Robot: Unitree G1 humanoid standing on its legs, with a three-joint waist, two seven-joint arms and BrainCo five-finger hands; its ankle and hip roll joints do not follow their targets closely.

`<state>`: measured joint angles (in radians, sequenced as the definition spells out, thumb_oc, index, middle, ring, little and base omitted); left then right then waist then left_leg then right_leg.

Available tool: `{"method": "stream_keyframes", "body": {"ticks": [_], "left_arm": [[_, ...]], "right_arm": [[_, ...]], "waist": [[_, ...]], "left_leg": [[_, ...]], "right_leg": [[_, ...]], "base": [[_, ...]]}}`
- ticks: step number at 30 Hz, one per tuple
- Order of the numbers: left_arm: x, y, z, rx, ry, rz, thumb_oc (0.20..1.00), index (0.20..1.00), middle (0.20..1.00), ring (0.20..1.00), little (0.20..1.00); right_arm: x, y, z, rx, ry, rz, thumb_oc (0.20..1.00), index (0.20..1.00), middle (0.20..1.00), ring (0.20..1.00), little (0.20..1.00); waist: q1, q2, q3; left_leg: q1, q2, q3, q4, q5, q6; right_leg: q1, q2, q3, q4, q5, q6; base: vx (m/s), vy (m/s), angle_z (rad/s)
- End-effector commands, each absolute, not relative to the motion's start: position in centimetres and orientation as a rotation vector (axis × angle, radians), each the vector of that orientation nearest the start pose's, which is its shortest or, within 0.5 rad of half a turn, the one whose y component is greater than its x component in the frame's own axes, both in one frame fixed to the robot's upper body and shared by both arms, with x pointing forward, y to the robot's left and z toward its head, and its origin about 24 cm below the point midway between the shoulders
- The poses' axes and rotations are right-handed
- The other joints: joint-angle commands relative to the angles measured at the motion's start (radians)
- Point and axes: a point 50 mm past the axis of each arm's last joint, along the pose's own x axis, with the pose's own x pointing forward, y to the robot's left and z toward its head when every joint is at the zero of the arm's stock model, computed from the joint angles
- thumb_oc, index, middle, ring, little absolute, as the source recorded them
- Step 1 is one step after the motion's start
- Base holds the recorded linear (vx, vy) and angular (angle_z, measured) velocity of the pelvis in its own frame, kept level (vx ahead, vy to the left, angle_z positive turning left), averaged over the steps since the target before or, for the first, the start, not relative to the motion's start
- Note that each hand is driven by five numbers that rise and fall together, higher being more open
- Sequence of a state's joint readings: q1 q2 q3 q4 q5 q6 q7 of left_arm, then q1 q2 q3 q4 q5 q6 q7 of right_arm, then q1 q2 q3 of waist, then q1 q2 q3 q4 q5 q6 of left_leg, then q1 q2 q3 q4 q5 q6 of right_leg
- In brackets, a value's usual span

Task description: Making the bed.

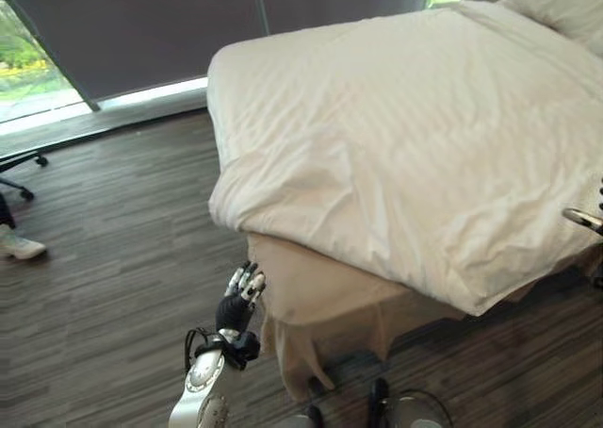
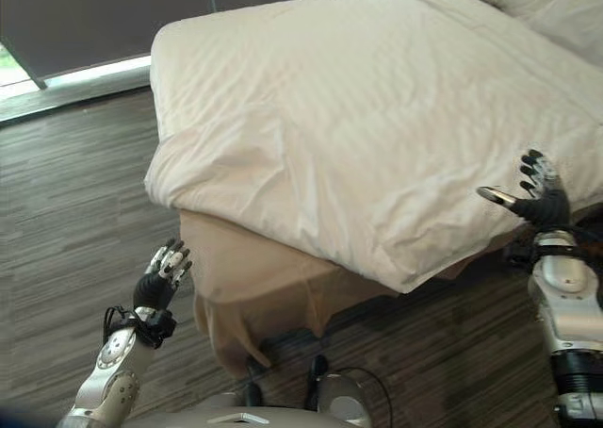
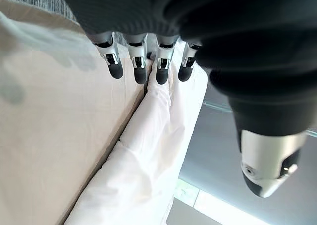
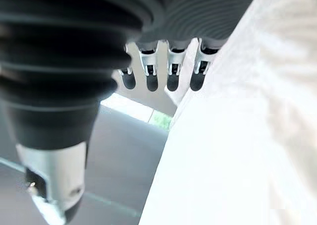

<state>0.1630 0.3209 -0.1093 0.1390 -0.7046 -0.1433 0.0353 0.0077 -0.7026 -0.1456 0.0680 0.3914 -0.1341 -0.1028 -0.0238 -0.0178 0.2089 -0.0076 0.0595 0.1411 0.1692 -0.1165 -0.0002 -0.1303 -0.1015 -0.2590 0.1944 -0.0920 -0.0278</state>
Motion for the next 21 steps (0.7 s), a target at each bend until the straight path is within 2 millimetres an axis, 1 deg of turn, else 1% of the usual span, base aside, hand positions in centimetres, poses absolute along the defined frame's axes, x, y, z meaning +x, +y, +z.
{"method": "stream_keyframes", "body": {"ticks": [1, 2, 3, 4, 5, 6, 7, 8, 9, 10, 11, 12, 13, 14, 15, 16, 17, 18, 19, 20, 21], "left_arm": [[22.1, 22.0, 1.2, -0.363, 0.06, 0.127, 1.0, 1.0, 1.0, 1.0, 1.0], [22.0, 22.1, 1.2, -0.361, 0.059, 0.129, 1.0, 1.0, 1.0, 1.0, 1.0], [22.5, 22.3, 1.6, -0.366, 0.039, 0.145, 1.0, 1.0, 1.0, 1.0, 1.0], [22.7, 22.4, 1.8, -0.375, 0.026, 0.156, 1.0, 1.0, 1.0, 1.0, 1.0], [22.7, 22.4, 1.8, -0.375, 0.026, 0.156, 1.0, 1.0, 1.0, 1.0, 1.0], [23.1, 22.6, 2.2, -0.391, 0.0, 0.173, 1.0, 1.0, 1.0, 1.0, 1.0], [23.1, 22.6, 2.2, -0.391, 0.0, 0.173, 1.0, 1.0, 1.0, 1.0, 1.0], [23.2, 22.7, 2.4, -0.392, -0.007, 0.178, 1.0, 1.0, 1.0, 1.0, 1.0], [23.4, 22.8, 2.6, -0.39, -0.019, 0.176, 1.0, 1.0, 1.0, 1.0, 1.0], [23.7, 22.8, 3.0, -0.377, -0.03, 0.168, 1.0, 1.0, 1.0, 1.0, 1.0], [23.7, 22.7, 3.0, -0.373, -0.032, 0.157, 1.0, 1.0, 1.0, 1.0, 1.0], [24.0, 22.6, 3.5, -0.364, -0.054, 0.135, 1.0, 1.0, 1.0, 1.0, 1.0], [24.0, 22.6, 3.5, -0.364, -0.054, 0.134, 1.0, 1.0, 1.0, 1.0, 1.0], [24.3, 22.3, 3.7, -0.359, -0.056, 0.111, 1.0, 1.0, 1.0, 1.0, 1.0], [24.6, 21.6, 3.6, -0.323, -0.044, 0.07, 1.0, 1.0, 1.0, 1.0, 1.0], [24.5, 21.6, 3.5, -0.285, -0.034, 0.064, 1.0, 1.0, 1.0, 1.0, 1.0], [24.5, 21.6, 3.5, -0.285, -0.033, 0.065, 1.0, 1.0, 1.0, 1.0, 1.0], [24.4, 21.7, 3.4, -0.264, -0.031, 0.071, 1.0, 1.0, 1.0, 1.0, 1.0], [23.7, 22.6, 2.9, -0.24, -0.004, 0.101, 1.0, 1.0, 1.0, 1.0, 1.0], [23.7, 22.6, 2.9, -0.24, -0.004, 0.101, 1.0, 1.0, 1.0, 1.0, 1.0], [23.5, 23.1, 2.9, -0.233, -0.002, 0.109, 1.0, 1.0, 1.0, 1.0, 1.0]], "right_arm": [[25.5, -28.0, 12.1, -0.347, -0.243, -0.09, 1.0, 1.0, 1.0, 1.0, 1.0], [25.5, -27.9, 12.1, -0.346, -0.242, -0.089, 1.0, 1.0, 1.0, 1.0, 1.0], [25.4, -26.0, 11.3, -0.271, -0.247, -0.037, 1.0, 1.0, 1.0, 1.0, 1.0], [25.2, -25.2, 10.9, -0.246, -0.247, -0.014, 1.0, 1.0, 1.0, 1.0, 1.0], [25.2, -25.2, 10.9, -0.245, -0.247, -0.014, 1.0, 1.0, 1.0, 1.0, 1.0], [24.7, -24.2, 10.2, -0.229, -0.238, 0.014, 1.0, 1.0, 1.0, 1.0, 1.0], [24.7, -24.2, 10.2, -0.229, -0.237, 0.014, 1.0, 1.0, 1.0, 1.0, 1.0], [24.5, -23.8, 10.1, -0.231, -0.24, 0.03, 1.0, 1.0, 1.0, 1.0, 1.0], [24.3, -23.5, 10.1, -0.242, -0.241, 0.039, 1.0, 1.0, 1.0, 1.0, 1.0], [24.0, -23.4, 9.9, -0.234, -0.239, 0.041, 1.0, 1.0, 1.0, 1.0, 1.0], [24.0, -23.3, 9.9, -0.229, -0.237, 0.044, 1.0, 1.0, 1.0, 1.0, 1.0], [23.7, -23.6, 9.6, -0.261, -0.229, 0.017, 1.0, 1.0, 1.0, 1.0, 1.0], [23.7, -23.6, 9.6, -0.261, -0.229, 0.016, 1.0, 1.0, 1.0, 1.0, 1.0], [23.1, -24.2, 9.4, -0.282, -0.217, -0.019, 1.0, 1.0, 1.0, 1.0, 1.0], [22.5, -24.9, 8.6, -0.304, -0.19, -0.096, 1.0, 1.0, 1.0, 1.0, 1.0], [22.5, -24.8, 8.4, -0.297, -0.189, -0.122, 1.0, 1.0, 1.0, 1.0, 1.0], [22.4, -24.8, 8.3, -0.297, -0.188, -0.123, 1.0, 1.0, 1.0, 1.0, 1.0], [22.5, -24.7, 8.2, -0.286, -0.189, -0.146, 1.0, 1.0, 1.0, 1.0, 1.0], [23.1, -23.4, 8.3, -0.239, -0.216, -0.132, 1.0, 1.0, 1.0, 1.0, 1.0], [23.1, -23.4, 8.3, -0.239, -0.216, -0.131, 1.0, 1.0, 1.0, 1.0, 1.0], [23.2, -23.1, 8.0, -0.23, -0.208, -0.117, 1.0, 1.0, 1.0, 1.0, 1.0]], "waist": [[0.006, -0.013, -0.016], [0.005, -0.014, -0.016], [-0.002, -0.002, -0.015], [-0.004, 0.005, -0.017], [-0.005, 0.005, -0.017], [-0.019, 0.019, -0.025], [-0.019, 0.019, -0.025], [-0.027, 0.023, -0.03], [-0.035, 0.029, -0.033], [-0.05, 0.037, -0.037], [-0.051, 0.04, -0.04], [-0.072, 0.039, -0.041], [-0.066, 0.038, -0.04], [-0.078, 0.038, -0.047], [-0.097, 0.026, -0.053], [-0.107, 0.018, -0.046], [-0.102, 0.02, -0.046], [-0.097, 0.02, -0.037], [-0.068, 0.042, -0.014], [-0.069, 0.039, -0.015], [-0.074, 0.047, -0.016]], "left_leg": [[0.024, 0.131, -0.123, -0.045, 0.201, -0.139], [0.025, 0.132, -0.123, -0.045, 0.201, -0.141], [0.042, 0.181, -0.195, -0.049, 0.25, -0.161], [0.053, 0.201, -0.235, -0.042, 0.28, -0.172], [0.054, 0.202, -0.235, -0.044, 0.281, -0.173], [0.077, 0.228, -0.3, -0.035, 0.312, -0.189], [0.077, 0.228, -0.3, -0.035, 0.312, -0.189], [0.089, 0.238, -0.319, -0.033, 0.314, -0.196], [0.102, 0.242, -0.333, -0.031, 0.301, -0.2], [0.119, 0.237, -0.357, -0.037, 0.263, -0.204], [0.117, 0.224, -0.36, -0.03, 0.227, -0.196], [0.137, 0.214, -0.303, -0.057, 0.126, -0.183], [0.14, 0.213, -0.297, -0.055, 0.124, -0.182], [0.172, 0.203, -0.263, -0.115, 0.058, -0.173], [0.223, 0.16, -0.217, -0.212, -0.006, -0.133], [0.236, 0.134, -0.193, -0.242, 0.001, -0.116], [0.245, 0.137, -0.186, -0.247, -0.004, -0.115], [0.253, 0.113, -0.151, -0.257, -0.004, -0.097], [0.254, 0.076, -0.073, -0.257, 0.007, -0.074], [0.251, 0.073, -0.075, -0.257, 0.01, -0.074], [0.238, 0.065, -0.071, -0.257, 0.017, -0.066]], "right_leg": [[0.159, -0.072, 0.028, -0.128, 0.038, 0.149], [0.159, -0.071, 0.028, -0.124, 0.035, 0.149], [0.139, -0.098, 0.058, -0.096, 0.033, 0.167], [0.127, -0.109, 0.073, -0.087, 0.036, 0.174], [0.126, -0.108, 0.073, -0.084, 0.033, 0.174], [0.102, -0.131, 0.098, -0.067, 0.041, 0.19], [0.102, -0.131, 0.098, -0.067, 0.04, 0.19], [0.091, -0.141, 0.112, -0.059, 0.045, 0.198], [0.079, -0.153, 0.131, -0.052, 0.05, 0.209], [0.061, -0.175, 0.156, -0.048, 0.064, 0.226], [0.053, -0.18, 0.178, -0.037, 0.072, 0.231], [0.04, -0.21, 0.206, -0.035, 0.093, 0.248], [0.038, -0.21, 0.212, -0.034, 0.093, 0.249], [0.035, -0.237, 0.22, -0.043, 0.11, 0.267], [0.008, -0.28, 0.243, -0.055, 0.235, 0.29], [-0.015, -0.297, 0.263, -0.067, 0.344, 0.29], [-0.011, -0.293, 0.265, -0.068, 0.339, 0.29], [-0.038, -0.311, 0.23, -0.085, 0.418, 0.29], [-0.076, -0.32, 0.054, -0.087, 0.401, 0.29], [-0.078, -0.323, 0.054, -0.089, 0.404, 0.29], [-0.08, -0.298, 0.064, -0.074, 0.369, 0.287]], "base": [[0.04, 0.181, -0.11], [0.04, 0.29, -0.3], [0.02, 0.303, -0.33], [0.02, 0.303, -0.29], [0.02, 0.369, -0.41], [0.01, 0.25, -0.51], [0.02, 0.396, -0.54], [0.01, 0.289, -0.35], [0.01, 0.509, -0.23], [0.02, 0.465, -0.32], [-0.02, 0.658, -0.28], [-0.02, 0.441, -0.4], [-0.05, 0.551, -0.29], [-0.05, 0.601, -0.37], [-0.12, 0.769, -0.09], [-0.09, 0.566, -0.01], [-0.11, 0.363, -0.04], [-0.25, 0.599, -0.68], [-0.28, 0.595, -1.03], [-0.3, 0.532, -1.52], [-0.16, 0.281, -1.46]]}}
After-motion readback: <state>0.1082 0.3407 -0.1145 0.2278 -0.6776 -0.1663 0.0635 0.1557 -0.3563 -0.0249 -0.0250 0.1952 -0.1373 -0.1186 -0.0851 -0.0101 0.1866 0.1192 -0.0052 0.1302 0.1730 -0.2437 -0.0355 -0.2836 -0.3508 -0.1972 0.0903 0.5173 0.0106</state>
